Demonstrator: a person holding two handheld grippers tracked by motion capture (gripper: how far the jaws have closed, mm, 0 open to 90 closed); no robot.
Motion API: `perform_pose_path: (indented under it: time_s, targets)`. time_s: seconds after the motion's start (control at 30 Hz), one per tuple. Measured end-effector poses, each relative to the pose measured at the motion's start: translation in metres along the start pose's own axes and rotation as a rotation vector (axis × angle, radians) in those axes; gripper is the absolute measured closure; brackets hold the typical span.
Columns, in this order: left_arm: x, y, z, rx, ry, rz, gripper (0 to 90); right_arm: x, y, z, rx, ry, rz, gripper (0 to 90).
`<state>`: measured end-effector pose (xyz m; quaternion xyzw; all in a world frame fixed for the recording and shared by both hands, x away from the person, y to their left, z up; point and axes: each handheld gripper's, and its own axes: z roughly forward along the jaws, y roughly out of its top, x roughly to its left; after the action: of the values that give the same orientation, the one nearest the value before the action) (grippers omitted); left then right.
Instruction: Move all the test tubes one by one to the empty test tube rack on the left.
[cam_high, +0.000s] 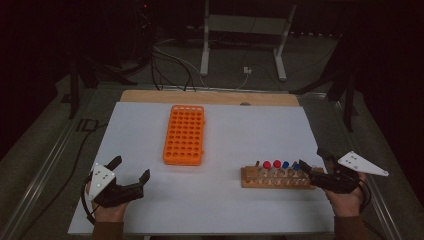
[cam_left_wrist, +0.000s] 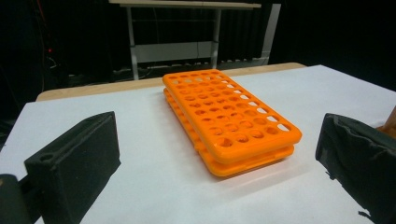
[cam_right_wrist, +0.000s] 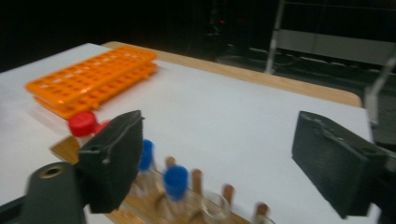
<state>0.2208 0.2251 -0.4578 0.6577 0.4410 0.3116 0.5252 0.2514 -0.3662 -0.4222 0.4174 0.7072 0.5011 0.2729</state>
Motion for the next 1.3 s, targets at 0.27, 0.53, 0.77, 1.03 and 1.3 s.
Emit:
perform_pose_path:
  time_s: [0.27,0.53,0.77,1.03,1.3]
  targets:
    - [0.000,-0.001,0.001,0.008,-0.001,0.003,0.4,-0.008,-0.011,-0.010,0.027,-0.057,0.018,29.9]
    - [0.000,-0.001,0.001,0.008,0.003,0.000,0.4,-0.009,-0.026,-0.015,0.061,-0.123,0.013,53.3]
    - [0.000,-0.001,0.000,0.008,0.003,0.000,0.4,-0.010,-0.037,-0.010,0.111,-0.106,0.011,66.3]
    - [0.000,-0.001,0.001,0.010,0.001,0.001,0.4,-0.012,-0.044,-0.004,0.135,-0.106,0.026,73.0]
    - [0.000,-0.001,0.000,0.011,-0.002,0.002,0.4,-0.011,-0.045,-0.004,0.139,-0.108,0.023,74.5]
